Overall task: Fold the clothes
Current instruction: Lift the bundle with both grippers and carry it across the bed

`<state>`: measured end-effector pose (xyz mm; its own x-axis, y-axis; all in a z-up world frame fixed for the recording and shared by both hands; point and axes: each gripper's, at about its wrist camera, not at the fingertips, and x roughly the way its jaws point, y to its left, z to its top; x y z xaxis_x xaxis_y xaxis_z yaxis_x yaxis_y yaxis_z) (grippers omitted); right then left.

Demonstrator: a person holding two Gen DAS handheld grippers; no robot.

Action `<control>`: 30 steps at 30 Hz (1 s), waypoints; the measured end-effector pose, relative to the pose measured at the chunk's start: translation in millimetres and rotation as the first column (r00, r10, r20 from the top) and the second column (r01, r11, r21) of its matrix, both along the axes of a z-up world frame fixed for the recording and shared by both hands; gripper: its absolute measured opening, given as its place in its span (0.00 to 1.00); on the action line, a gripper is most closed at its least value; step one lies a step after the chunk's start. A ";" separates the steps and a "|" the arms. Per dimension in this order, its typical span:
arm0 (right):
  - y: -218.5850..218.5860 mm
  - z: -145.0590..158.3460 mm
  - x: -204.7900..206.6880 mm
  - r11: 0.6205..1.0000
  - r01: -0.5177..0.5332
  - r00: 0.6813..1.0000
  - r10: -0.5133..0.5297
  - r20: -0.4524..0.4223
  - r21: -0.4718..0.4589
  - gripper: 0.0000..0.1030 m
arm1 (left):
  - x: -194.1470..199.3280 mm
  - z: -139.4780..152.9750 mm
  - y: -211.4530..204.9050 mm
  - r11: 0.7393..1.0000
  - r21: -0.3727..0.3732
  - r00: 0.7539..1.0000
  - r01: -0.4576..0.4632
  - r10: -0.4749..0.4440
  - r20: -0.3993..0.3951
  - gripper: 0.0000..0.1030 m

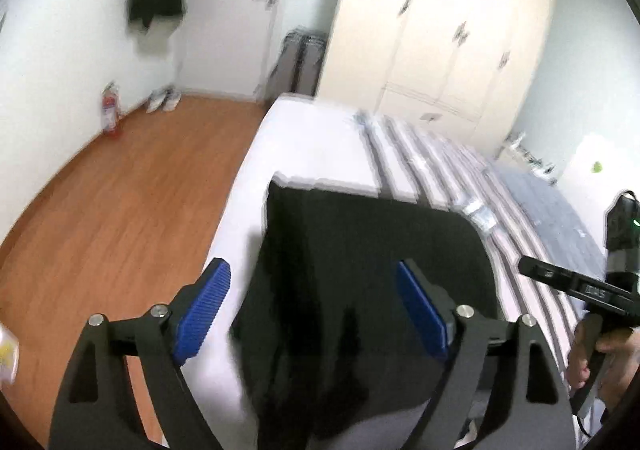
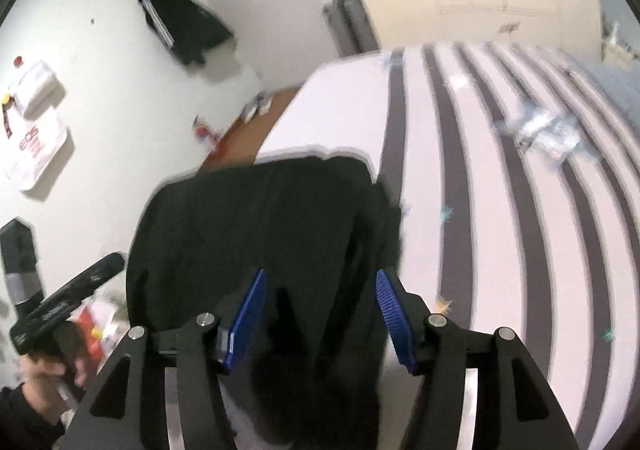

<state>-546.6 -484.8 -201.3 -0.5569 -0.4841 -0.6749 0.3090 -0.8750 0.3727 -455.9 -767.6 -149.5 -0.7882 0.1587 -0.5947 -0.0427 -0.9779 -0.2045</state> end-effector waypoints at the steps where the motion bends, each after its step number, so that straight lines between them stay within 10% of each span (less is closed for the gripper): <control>1: -3.9 6.3 -2.4 1.000 -0.012 0.999 0.012 -0.031 -0.009 0.54 | -16.8 -0.2 15.2 0.998 -0.048 0.999 0.033 -0.032 0.020 0.00; 10: -131.2 -4.4 -45.9 0.992 -0.038 0.987 0.056 -0.153 0.121 0.30 | -109.3 -57.1 47.9 0.997 -0.080 0.993 -0.004 0.013 0.116 0.00; 21: -118.9 -51.8 -88.6 0.998 -0.014 0.996 0.020 -0.089 0.065 0.37 | -150.0 -105.0 28.1 0.999 -0.035 0.983 -0.034 0.040 0.177 0.02; 30: -103.8 -39.2 -87.2 0.990 -0.020 0.993 0.035 -0.110 0.137 0.38 | -152.6 -77.7 20.9 0.991 -0.137 0.990 -0.008 0.027 0.138 0.02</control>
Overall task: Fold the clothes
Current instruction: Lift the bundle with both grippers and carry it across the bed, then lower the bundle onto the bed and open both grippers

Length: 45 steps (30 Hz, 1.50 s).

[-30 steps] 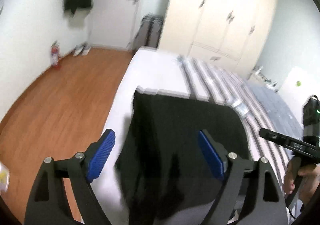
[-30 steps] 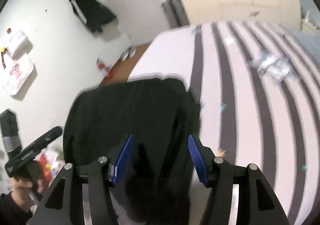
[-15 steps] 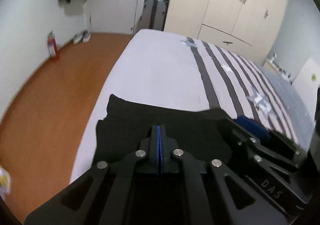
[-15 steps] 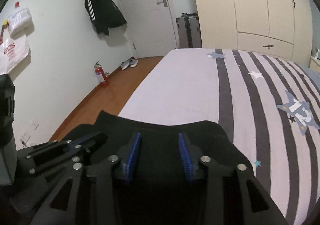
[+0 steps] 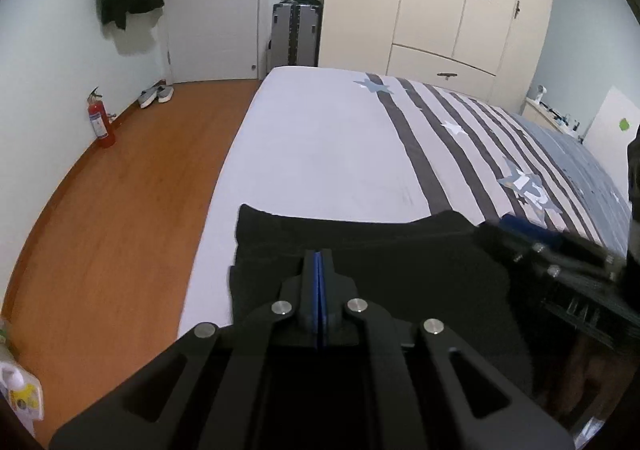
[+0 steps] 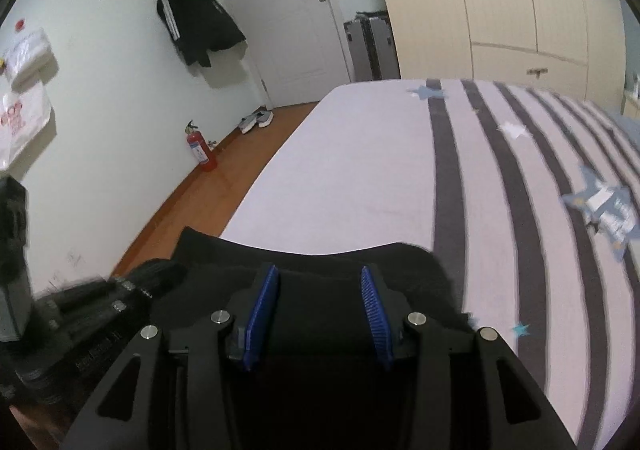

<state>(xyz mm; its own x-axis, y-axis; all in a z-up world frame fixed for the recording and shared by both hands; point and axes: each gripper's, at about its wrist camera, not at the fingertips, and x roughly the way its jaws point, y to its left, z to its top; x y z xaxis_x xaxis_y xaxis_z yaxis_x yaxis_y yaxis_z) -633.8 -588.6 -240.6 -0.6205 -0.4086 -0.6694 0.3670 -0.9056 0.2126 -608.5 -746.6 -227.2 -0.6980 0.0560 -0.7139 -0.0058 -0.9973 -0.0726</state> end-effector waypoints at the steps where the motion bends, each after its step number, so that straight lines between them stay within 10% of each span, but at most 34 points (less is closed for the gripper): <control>1: 6.1 2.1 0.1 1.000 0.012 1.000 -0.011 -0.014 0.029 0.36 | 2.5 3.5 -2.8 1.000 -0.011 1.000 -0.001 0.001 -0.004 0.02; 6: 43.2 9.4 -0.1 0.999 0.034 0.999 -0.034 -0.008 0.042 0.37 | 24.7 37.1 -26.3 0.990 0.075 0.989 -0.120 0.126 -0.076 0.02; 10: 43.1 32.2 36.3 1.000 0.005 0.998 -0.005 -0.056 -0.001 0.37 | 49.7 52.9 7.0 0.994 0.109 0.995 -0.004 0.015 -0.100 0.03; 17: 19.5 21.4 99.4 0.999 -0.008 1.000 0.007 -0.029 -0.033 0.37 | 72.0 6.0 53.9 0.993 0.115 1.000 0.024 -0.023 -0.006 0.04; 29: 25.6 24.0 76.5 0.999 0.042 0.998 -0.044 -0.049 -0.033 0.34 | 56.8 37.5 42.8 0.992 0.128 0.998 -0.020 0.028 -0.064 0.04; 45: 20.4 -23.7 -2.7 0.995 0.102 0.994 -0.102 0.034 0.005 0.46 | 5.2 -23.2 -0.2 0.988 0.142 0.998 -0.057 0.058 -0.003 0.04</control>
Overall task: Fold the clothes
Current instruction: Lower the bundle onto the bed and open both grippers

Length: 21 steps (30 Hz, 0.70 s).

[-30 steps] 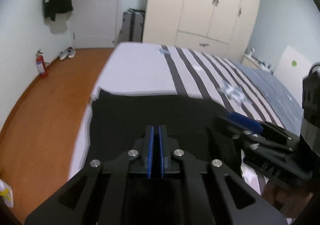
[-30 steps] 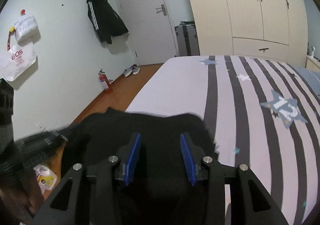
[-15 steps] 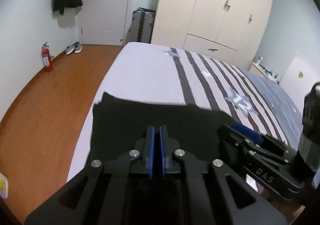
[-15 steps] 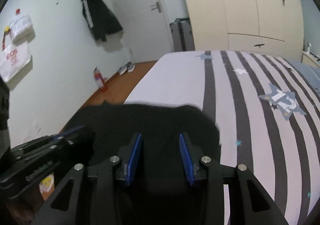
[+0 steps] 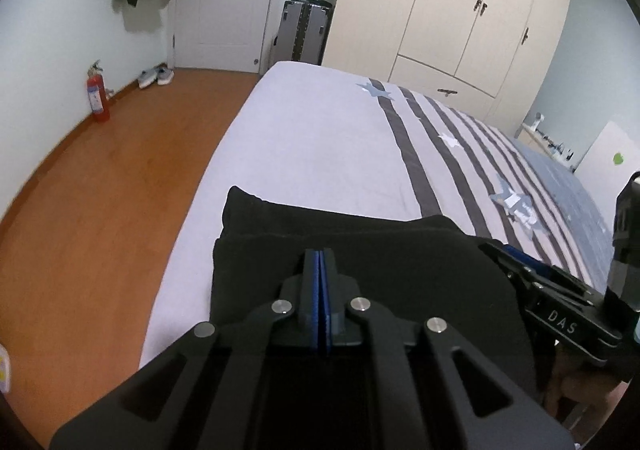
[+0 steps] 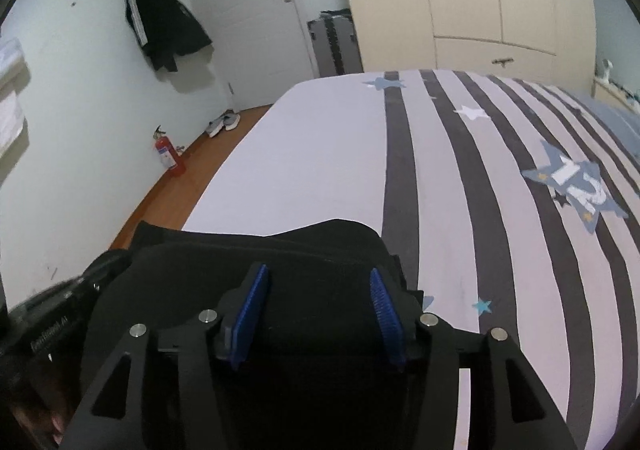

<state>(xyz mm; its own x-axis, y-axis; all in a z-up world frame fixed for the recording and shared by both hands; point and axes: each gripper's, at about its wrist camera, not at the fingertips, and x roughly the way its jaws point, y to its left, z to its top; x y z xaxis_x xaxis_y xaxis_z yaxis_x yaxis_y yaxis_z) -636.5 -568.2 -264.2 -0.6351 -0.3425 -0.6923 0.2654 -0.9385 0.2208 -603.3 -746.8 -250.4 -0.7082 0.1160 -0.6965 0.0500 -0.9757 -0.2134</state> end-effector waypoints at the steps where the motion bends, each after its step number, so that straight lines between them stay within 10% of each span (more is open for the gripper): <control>1: -0.8 -0.4 -0.7 1.000 -0.006 1.000 0.006 -0.003 0.005 0.46 | -0.9 0.3 -0.7 1.000 -0.002 1.000 0.005 -0.005 0.002 0.04; 11: 23.3 26.5 3.2 0.999 -0.030 0.999 0.031 -0.039 0.026 0.47 | 17.2 34.0 -26.1 1.000 -0.010 1.000 -0.017 0.017 0.001 0.07; 13: 42.2 41.2 6.9 1.000 0.003 0.998 -0.001 -0.069 0.026 0.48 | 28.6 41.6 -40.5 0.995 0.010 0.995 -0.101 0.101 0.006 0.44; 15: 65.8 56.1 12.9 1.000 0.020 0.996 -0.018 -0.091 0.016 0.48 | 47.9 51.3 -50.0 0.987 0.036 0.987 -0.158 0.159 -0.002 0.60; 21: 118.5 97.5 75.6 0.997 0.018 0.981 -0.003 -0.192 0.076 0.79 | 138.7 88.6 -1.2 0.978 -0.134 0.987 -0.158 0.152 -0.051 0.80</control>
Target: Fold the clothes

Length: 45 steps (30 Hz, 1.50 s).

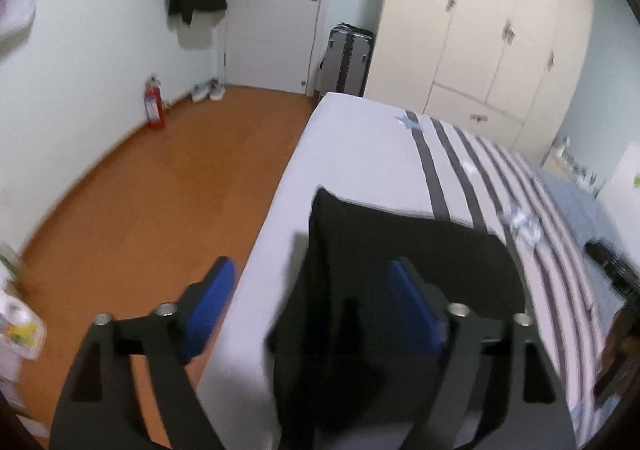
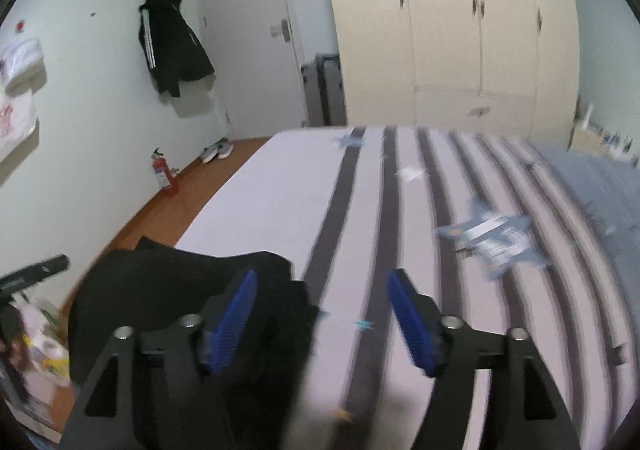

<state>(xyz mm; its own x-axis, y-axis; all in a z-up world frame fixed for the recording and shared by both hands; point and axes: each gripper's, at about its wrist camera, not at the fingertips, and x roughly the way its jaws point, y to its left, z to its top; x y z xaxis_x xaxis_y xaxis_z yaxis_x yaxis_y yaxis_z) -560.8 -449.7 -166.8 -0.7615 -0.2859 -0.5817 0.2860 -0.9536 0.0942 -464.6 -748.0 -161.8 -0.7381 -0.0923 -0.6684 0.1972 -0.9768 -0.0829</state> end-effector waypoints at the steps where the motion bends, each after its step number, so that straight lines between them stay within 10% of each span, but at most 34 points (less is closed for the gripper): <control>1: 7.3 5.8 16.0 1.000 -0.005 1.000 0.005 -0.025 0.013 0.86 | 16.9 4.4 12.9 1.000 -0.029 1.000 0.003 -0.003 -0.004 0.80; 7: 50.4 18.8 113.7 0.994 -0.086 0.995 0.089 -0.042 0.066 0.98 | 128.9 27.8 96.4 0.999 -0.047 0.999 -0.004 0.002 -0.047 0.99; 21: 197.1 53.1 287.1 0.965 -0.257 0.966 0.258 -0.025 0.050 0.99 | 349.5 59.2 299.2 0.958 -0.041 0.958 -0.283 0.281 -0.058 0.99; 38: 272.1 -6.4 410.3 0.937 -0.349 0.935 0.348 -0.065 -0.004 0.99 | 447.2 -12.9 386.3 0.955 -0.028 0.947 -0.297 0.290 -0.134 0.99; 45: 294.5 3.5 467.4 0.946 -0.323 0.937 0.315 -0.153 -0.028 0.99 | 515.9 11.5 421.5 0.948 -0.056 0.930 -0.313 0.294 -0.222 0.99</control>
